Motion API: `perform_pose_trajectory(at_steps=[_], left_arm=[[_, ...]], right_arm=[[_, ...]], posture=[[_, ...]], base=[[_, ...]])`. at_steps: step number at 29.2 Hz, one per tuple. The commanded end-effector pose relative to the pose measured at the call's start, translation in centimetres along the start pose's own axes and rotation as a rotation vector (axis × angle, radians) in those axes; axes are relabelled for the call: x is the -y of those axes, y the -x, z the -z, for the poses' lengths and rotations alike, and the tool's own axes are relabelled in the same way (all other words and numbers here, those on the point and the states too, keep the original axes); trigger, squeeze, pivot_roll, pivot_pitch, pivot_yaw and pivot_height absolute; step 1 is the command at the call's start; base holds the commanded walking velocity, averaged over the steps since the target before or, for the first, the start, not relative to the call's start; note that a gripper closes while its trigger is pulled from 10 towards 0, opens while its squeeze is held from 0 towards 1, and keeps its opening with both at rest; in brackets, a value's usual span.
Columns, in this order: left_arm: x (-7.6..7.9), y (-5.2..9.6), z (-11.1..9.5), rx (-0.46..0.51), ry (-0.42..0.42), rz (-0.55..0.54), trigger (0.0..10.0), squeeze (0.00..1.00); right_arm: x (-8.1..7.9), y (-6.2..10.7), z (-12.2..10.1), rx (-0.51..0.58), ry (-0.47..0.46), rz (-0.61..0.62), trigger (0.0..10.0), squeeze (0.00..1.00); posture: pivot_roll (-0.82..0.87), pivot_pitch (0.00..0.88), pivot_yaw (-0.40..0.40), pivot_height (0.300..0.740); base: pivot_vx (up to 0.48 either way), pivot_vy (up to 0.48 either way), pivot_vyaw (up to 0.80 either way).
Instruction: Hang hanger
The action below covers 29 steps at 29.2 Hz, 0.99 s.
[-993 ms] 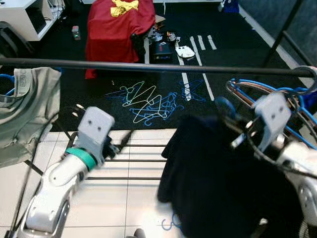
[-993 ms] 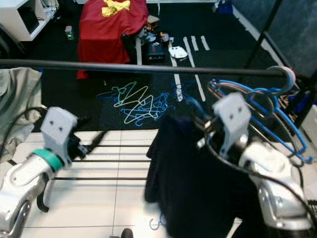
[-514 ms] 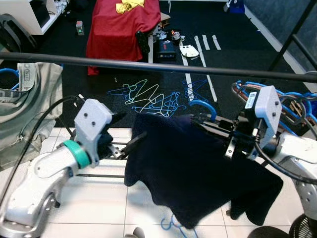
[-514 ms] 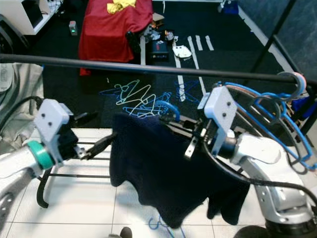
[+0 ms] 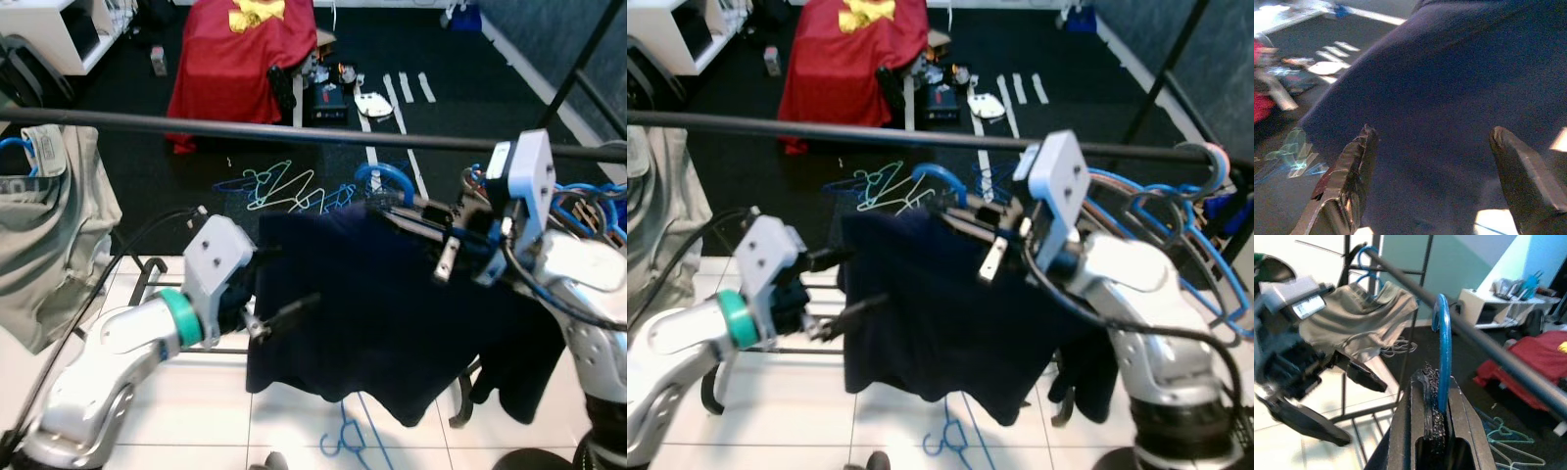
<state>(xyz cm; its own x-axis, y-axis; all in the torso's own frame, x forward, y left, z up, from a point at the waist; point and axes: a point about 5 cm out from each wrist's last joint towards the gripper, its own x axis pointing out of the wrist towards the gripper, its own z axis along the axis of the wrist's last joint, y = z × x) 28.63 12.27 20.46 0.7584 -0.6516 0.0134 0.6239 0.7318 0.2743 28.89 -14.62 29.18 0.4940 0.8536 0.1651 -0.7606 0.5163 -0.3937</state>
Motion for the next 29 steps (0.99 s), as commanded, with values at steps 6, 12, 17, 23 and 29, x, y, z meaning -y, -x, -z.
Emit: perform_pose_trajectory(at_steps=[6, 12, 17, 23, 29], left_arm=[[-0.4, -0.6, 1.0, -0.011, 0.042, -0.079, 10.0, 1.0], [-0.7, -1.0, 1.3, -0.009, 0.038, -0.123, 10.0, 1.0], [-1.8, -1.4, 1.3, 0.016, 0.049, -0.209, 10.0, 1.0], [-2.9, -2.0, 0.5, 0.06, 0.051, -0.31, 10.0, 0.0], [-4.2, -2.4, 0.8, 0.04, -0.035, -0.43, 10.0, 0.0]], right_arm=[[0.3, -0.9, -1.5, 0.085, 0.039, 0.023, 10.0, 0.0], [-0.1, -1.1, -2.0, 0.099, 0.043, -0.018, 10.0, 0.0], [-0.9, -0.9, -2.2, 0.096, 0.039, -0.067, 10.0, 0.0], [-2.1, -0.3, -1.7, 0.062, 0.025, -0.124, 10.0, 0.0], [-2.8, -0.4, -2.1, 0.071, 0.03, -0.158, 10.0, 0.0]], posture=[[-0.05, 0.005, 0.096, 0.74], [-0.06, 0.003, 0.105, 0.74], [-0.06, 0.004, 0.11, 0.74], [-0.06, 0.007, 0.122, 0.74], [-0.07, 0.008, 0.128, 0.74]], base=[[0.0, 0.0, 0.0], [0.0, 0.0, 0.0], [0.0, 0.0, 0.0], [0.0, 0.0, 0.0], [0.0, 0.0, 0.0]])
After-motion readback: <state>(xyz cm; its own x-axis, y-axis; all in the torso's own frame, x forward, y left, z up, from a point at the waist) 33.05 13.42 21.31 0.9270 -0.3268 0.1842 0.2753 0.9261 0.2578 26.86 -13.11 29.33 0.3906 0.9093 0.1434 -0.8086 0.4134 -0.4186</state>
